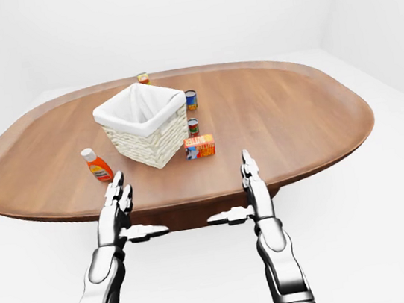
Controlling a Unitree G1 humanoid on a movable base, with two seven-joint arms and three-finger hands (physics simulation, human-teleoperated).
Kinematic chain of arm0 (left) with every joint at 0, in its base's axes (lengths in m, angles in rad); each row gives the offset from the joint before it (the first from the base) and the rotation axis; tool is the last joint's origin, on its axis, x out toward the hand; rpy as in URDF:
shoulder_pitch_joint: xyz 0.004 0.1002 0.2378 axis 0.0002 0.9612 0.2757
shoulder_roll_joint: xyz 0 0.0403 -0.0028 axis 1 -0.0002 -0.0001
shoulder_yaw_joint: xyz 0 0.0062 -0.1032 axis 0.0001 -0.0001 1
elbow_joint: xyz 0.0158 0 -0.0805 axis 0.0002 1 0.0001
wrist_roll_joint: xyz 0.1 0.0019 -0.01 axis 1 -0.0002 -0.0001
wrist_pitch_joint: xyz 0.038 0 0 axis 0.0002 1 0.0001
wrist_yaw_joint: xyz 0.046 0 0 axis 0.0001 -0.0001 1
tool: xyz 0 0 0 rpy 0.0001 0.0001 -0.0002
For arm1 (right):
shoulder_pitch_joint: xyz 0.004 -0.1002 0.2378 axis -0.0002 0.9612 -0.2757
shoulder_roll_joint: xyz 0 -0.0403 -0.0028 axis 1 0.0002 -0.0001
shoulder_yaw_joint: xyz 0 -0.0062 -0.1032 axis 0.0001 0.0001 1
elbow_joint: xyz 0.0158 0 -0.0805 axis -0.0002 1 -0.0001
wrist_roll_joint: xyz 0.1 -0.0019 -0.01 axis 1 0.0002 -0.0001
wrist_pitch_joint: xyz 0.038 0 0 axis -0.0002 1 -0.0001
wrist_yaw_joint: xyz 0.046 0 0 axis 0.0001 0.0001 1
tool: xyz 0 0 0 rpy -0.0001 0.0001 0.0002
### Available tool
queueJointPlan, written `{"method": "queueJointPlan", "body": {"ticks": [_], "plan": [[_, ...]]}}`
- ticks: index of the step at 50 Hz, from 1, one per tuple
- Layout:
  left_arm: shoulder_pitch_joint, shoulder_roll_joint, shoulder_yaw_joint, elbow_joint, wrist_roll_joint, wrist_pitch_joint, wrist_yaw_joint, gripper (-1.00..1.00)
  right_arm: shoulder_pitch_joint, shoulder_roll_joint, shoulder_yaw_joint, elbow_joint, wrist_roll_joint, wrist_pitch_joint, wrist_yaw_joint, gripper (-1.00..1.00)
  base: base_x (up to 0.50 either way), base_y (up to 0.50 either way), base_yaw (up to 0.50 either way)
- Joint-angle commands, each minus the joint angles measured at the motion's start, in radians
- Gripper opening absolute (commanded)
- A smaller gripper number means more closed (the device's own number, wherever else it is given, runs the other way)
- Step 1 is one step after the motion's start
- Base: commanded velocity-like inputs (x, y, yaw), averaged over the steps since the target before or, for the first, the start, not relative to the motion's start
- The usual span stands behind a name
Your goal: Pick up the butter and put it in the basket.
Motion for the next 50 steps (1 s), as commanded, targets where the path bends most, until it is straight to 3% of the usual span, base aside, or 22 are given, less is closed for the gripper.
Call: {"method": "queueJointPlan", "body": {"ticks": [1,9,25,50], "plan": [[0.019,0.012,0.012,-0.092,-0.041,0.050,-0.079,1.00,0.017,-0.015,-0.023,-0.061,0.009,0.045,0.030,1.00,0.00,0.00,0.00],[0.014,0.018,0.023,-0.153,-0.029,0.050,-0.096,1.00,0.022,-0.015,-0.023,-0.154,0.000,0.081,0.042,1.00,0.00,0.00,0.00],[-0.061,0.049,0.061,-0.264,-0.047,0.050,-0.162,1.00,-0.002,-0.031,-0.031,-0.279,-0.056,0.081,0.089,1.00,0.00,0.00,0.00],[-0.158,0.087,0.115,-0.358,-0.088,0.050,-0.155,1.00,-0.142,-0.103,-0.142,-0.551,-0.069,0.081,0.167,1.00,0.00,0.00,0.00]]}}
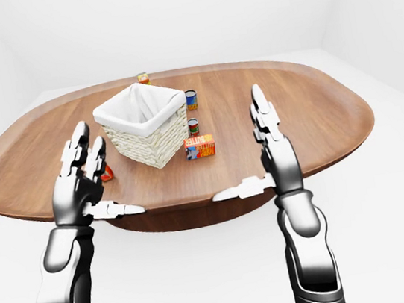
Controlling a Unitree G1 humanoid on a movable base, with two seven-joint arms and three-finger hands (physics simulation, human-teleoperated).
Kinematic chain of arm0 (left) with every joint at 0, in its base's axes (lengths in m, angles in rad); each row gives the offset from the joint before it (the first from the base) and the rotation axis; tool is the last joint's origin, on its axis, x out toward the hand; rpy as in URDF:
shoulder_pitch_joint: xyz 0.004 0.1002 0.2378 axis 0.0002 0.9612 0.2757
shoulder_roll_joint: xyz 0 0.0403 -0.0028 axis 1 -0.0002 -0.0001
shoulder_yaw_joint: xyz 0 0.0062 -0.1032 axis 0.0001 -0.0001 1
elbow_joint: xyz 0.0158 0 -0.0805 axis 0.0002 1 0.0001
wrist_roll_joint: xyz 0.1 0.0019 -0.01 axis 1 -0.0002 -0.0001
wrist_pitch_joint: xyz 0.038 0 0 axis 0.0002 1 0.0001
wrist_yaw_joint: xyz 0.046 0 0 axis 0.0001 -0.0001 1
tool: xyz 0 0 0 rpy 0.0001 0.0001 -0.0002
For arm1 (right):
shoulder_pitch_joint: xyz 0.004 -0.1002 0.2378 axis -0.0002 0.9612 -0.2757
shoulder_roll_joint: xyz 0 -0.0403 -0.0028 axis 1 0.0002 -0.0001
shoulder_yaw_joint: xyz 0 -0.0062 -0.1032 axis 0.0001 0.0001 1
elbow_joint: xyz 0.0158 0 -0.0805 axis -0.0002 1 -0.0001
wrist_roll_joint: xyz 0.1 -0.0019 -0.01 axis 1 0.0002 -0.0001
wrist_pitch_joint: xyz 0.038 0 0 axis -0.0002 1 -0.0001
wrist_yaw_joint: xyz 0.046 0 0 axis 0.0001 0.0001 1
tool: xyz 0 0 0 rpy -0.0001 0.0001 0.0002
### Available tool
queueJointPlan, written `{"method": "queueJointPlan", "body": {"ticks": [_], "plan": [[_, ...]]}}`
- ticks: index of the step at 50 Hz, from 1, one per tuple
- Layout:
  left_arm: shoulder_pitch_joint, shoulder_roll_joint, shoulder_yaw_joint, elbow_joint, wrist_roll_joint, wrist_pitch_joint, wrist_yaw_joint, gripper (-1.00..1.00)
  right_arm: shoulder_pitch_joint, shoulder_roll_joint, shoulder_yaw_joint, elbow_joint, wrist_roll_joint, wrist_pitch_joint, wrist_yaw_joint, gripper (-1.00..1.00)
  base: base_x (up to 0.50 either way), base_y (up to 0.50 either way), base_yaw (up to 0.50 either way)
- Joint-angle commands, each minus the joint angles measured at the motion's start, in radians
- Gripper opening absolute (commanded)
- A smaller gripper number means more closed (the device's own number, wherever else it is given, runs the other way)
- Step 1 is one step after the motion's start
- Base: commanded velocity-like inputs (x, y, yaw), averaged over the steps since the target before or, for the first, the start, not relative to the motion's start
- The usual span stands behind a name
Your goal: Pick up the butter and put it in the basket.
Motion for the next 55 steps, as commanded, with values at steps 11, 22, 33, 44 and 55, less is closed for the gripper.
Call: {"method": "queueJointPlan", "body": {"ticks": [11,22,33,44,55], "plan": [[-0.067,0.027,0.029,-0.099,-0.025,0.000,0.009,1.00,-0.075,-0.060,-0.087,-0.148,0.018,0.000,0.047,1.00,0.00,0.00,0.00],[-0.078,0.027,0.032,-0.108,-0.032,0.000,0.032,1.00,-0.049,-0.060,-0.085,-0.146,-0.003,0.000,0.072,1.00,0.05,0.24,0.00],[-0.072,0.029,0.034,-0.102,-0.033,0.000,0.041,1.00,-0.062,-0.061,-0.100,-0.121,0.003,0.000,0.061,1.00,0.11,0.50,0.00],[-0.066,0.026,0.030,-0.116,-0.032,0.000,0.040,1.00,-0.086,-0.074,-0.122,-0.115,0.038,0.000,0.027,1.00,0.04,0.16,0.00],[-0.050,0.018,0.018,-0.111,-0.020,0.000,0.029,1.00,-0.082,-0.076,-0.108,-0.143,0.024,0.000,0.047,1.00,0.07,0.00,0.00]]}}
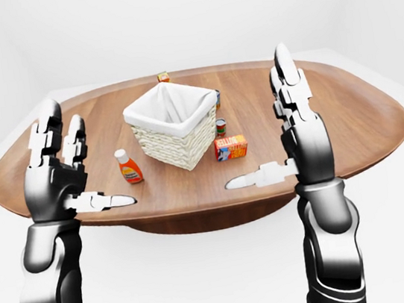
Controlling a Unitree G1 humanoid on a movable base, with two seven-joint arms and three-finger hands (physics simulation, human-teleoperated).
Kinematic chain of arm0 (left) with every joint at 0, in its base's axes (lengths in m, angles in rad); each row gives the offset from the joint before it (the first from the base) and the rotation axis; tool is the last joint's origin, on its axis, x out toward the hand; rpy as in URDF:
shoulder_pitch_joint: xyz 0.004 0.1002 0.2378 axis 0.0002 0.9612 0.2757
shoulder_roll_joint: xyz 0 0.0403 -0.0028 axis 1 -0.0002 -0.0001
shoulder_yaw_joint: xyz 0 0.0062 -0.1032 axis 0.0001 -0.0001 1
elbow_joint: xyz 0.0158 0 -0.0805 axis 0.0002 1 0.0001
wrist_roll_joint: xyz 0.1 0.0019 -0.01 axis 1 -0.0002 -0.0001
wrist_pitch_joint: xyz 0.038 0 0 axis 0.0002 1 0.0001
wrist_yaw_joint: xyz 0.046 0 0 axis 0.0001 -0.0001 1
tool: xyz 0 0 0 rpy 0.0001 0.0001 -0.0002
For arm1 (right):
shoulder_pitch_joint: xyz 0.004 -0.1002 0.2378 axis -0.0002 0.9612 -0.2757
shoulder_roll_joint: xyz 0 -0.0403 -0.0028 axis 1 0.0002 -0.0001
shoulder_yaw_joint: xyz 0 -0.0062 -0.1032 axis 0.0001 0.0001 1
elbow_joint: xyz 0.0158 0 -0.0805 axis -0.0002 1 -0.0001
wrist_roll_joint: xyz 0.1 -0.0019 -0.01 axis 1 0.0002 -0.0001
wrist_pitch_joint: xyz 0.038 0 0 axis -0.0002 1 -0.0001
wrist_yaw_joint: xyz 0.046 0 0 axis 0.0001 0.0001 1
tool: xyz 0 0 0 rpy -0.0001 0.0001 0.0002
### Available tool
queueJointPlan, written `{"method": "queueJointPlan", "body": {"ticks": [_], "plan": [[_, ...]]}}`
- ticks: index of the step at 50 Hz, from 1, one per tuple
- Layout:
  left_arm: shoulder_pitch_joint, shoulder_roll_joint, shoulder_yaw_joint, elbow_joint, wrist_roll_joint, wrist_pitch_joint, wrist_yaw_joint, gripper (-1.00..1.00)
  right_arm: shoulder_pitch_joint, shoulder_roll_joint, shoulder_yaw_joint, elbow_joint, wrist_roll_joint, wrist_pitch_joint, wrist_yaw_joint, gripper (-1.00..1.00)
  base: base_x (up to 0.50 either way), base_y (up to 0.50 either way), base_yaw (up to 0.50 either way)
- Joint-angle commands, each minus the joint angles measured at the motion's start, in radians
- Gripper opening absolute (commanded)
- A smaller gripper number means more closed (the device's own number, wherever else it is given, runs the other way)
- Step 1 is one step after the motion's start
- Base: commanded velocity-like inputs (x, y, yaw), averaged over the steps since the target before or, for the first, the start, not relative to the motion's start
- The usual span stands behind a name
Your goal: Pick up the butter and put it in the basket.
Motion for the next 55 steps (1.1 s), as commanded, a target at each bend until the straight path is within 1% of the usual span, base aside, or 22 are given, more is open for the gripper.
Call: {"method": "queueJointPlan", "body": {"ticks": [1,14,24,35,49,55], "plan": [[0.014,-0.004,-0.007,0.000,0.008,0.000,-0.010,1.00,-0.009,-0.002,-0.001,-0.019,-0.001,0.000,0.006,1.00,0.30,0.00,0.00],[0.010,-0.003,0.001,-0.015,0.016,0.000,-0.015,1.00,0.005,-0.003,-0.010,-0.009,0.004,0.000,0.014,1.00,0.32,0.00,0.00],[0.018,-0.006,-0.008,-0.011,0.019,0.000,-0.013,1.00,0.003,-0.003,-0.016,0.012,0.009,0.000,0.007,1.00,0.32,0.00,0.00],[0.012,-0.007,-0.004,-0.010,0.017,0.000,-0.009,1.00,0.009,-0.004,-0.022,0.025,0.023,0.000,0.002,1.00,0.32,0.00,0.00],[0.019,-0.007,-0.003,-0.018,0.015,0.000,-0.008,1.00,0.012,-0.005,-0.020,0.020,0.025,0.000,0.003,1.00,0.32,0.00,0.00],[0.027,-0.009,-0.007,-0.013,0.018,0.000,-0.011,1.00,0.032,-0.005,-0.028,-0.003,0.028,0.000,0.019,1.00,0.32,0.00,0.00]]}}
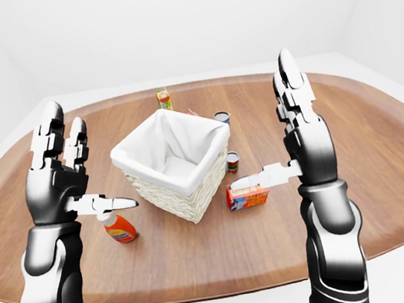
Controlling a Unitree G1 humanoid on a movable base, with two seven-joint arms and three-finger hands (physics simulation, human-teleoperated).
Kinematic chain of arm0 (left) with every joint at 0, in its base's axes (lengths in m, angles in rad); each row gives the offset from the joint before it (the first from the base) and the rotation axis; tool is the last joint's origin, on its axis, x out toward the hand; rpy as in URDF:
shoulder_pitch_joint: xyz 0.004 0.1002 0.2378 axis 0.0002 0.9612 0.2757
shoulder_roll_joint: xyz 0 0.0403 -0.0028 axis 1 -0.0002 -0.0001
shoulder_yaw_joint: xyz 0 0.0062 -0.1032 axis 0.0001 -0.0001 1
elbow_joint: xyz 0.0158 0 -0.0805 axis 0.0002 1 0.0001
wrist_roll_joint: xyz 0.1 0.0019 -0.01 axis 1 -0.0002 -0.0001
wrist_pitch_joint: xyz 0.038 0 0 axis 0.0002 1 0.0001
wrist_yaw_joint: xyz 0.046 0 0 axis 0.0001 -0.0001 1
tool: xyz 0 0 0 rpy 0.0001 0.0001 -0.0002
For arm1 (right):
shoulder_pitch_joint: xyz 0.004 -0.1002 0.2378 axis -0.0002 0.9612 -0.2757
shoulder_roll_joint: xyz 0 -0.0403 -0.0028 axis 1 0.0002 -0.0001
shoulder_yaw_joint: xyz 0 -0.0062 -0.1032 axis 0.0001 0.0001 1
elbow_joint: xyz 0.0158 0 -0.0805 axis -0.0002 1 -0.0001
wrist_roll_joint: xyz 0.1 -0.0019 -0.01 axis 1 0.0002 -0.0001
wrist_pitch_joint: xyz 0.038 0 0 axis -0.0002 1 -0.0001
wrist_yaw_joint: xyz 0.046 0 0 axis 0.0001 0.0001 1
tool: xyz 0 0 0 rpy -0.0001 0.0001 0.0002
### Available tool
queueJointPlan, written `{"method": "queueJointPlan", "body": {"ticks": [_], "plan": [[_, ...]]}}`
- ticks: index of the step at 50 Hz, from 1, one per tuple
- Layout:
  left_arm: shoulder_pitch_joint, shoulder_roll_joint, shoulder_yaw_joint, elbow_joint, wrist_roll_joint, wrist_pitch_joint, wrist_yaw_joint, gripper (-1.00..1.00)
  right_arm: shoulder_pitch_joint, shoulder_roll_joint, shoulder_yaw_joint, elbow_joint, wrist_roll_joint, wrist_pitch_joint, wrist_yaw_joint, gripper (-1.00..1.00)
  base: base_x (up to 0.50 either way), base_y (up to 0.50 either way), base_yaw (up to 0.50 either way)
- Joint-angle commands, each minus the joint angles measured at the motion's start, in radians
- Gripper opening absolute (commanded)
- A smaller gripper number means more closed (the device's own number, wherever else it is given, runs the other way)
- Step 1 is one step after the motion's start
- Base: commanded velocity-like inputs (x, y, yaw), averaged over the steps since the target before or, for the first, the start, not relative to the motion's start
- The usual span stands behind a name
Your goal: Pick up the butter and put it in the basket.
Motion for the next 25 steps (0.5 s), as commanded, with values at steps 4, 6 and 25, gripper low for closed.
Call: {"method": "queueJointPlan", "body": {"ticks": [4,6,25], "plan": [[0.006,-0.001,-0.001,0.002,0.002,0.000,-0.002,1.00,0.026,0.002,-0.010,-0.023,0.005,0.000,0.018,1.00,0.32,0.00,0.00],[0.009,-0.001,-0.002,0.000,0.002,0.000,-0.003,1.00,0.029,0.003,-0.010,-0.023,0.004,0.000,0.020,1.00,0.32,0.00,0.00],[0.022,0.000,0.010,-0.016,-0.008,0.000,-0.006,1.00,0.051,-0.047,-0.023,0.171,-0.094,0.000,0.127,1.00,0.13,0.00,0.00]]}}
